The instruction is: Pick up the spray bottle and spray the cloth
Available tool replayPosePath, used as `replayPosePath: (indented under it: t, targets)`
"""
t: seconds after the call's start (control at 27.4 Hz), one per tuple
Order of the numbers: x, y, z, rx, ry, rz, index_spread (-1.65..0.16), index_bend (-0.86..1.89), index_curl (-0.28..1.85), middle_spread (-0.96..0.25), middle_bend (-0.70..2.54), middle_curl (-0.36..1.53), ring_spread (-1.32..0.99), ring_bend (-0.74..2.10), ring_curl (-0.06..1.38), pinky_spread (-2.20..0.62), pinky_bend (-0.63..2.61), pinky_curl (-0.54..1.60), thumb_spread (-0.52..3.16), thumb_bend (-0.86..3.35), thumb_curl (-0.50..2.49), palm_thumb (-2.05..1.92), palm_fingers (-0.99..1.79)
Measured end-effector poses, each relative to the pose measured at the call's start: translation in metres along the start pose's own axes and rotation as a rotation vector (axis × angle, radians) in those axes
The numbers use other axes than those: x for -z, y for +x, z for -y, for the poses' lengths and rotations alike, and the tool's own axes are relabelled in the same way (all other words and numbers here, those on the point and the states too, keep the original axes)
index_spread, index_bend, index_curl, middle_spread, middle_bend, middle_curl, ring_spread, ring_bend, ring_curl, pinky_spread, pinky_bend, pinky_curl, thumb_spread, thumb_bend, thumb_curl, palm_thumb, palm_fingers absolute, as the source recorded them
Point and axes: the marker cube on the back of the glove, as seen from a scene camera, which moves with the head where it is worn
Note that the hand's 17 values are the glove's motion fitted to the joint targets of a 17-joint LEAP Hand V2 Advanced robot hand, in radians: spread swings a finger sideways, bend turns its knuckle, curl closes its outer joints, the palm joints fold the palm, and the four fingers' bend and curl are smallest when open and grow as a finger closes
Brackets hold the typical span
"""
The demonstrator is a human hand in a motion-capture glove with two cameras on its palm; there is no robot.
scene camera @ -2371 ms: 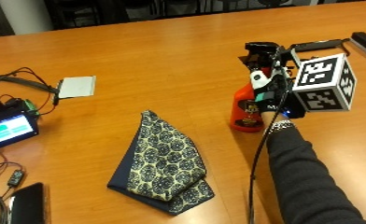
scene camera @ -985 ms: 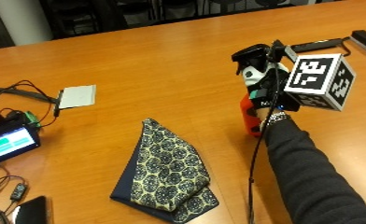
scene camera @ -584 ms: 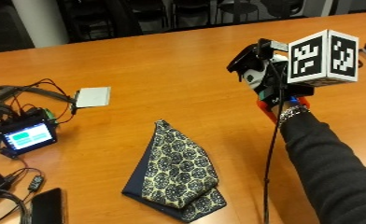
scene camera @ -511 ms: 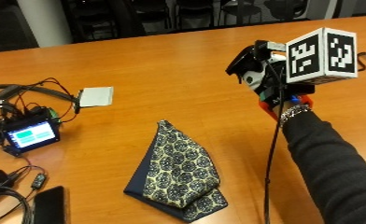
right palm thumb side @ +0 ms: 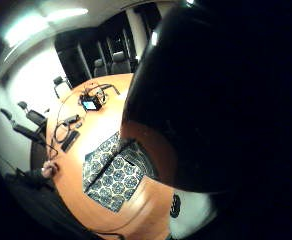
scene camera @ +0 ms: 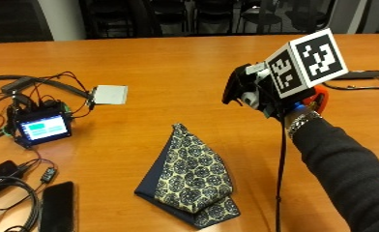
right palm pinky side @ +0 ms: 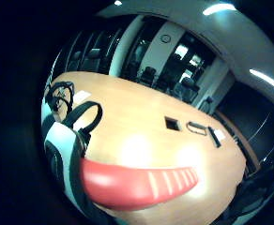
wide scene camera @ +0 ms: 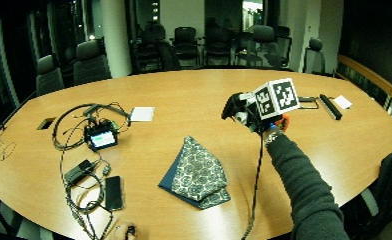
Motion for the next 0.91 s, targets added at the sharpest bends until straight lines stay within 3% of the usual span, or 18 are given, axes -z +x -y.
replayPosePath:
  t: [0.91]
  targets:
    - [-0.032,-0.063,-0.036,0.464,-0.041,-0.272,-0.26,0.31,0.55,-0.20,0.58,0.51,-0.22,0.68,0.47,-0.33,0.49,0.43,0.42,-0.03,0.76,0.93,1.39]
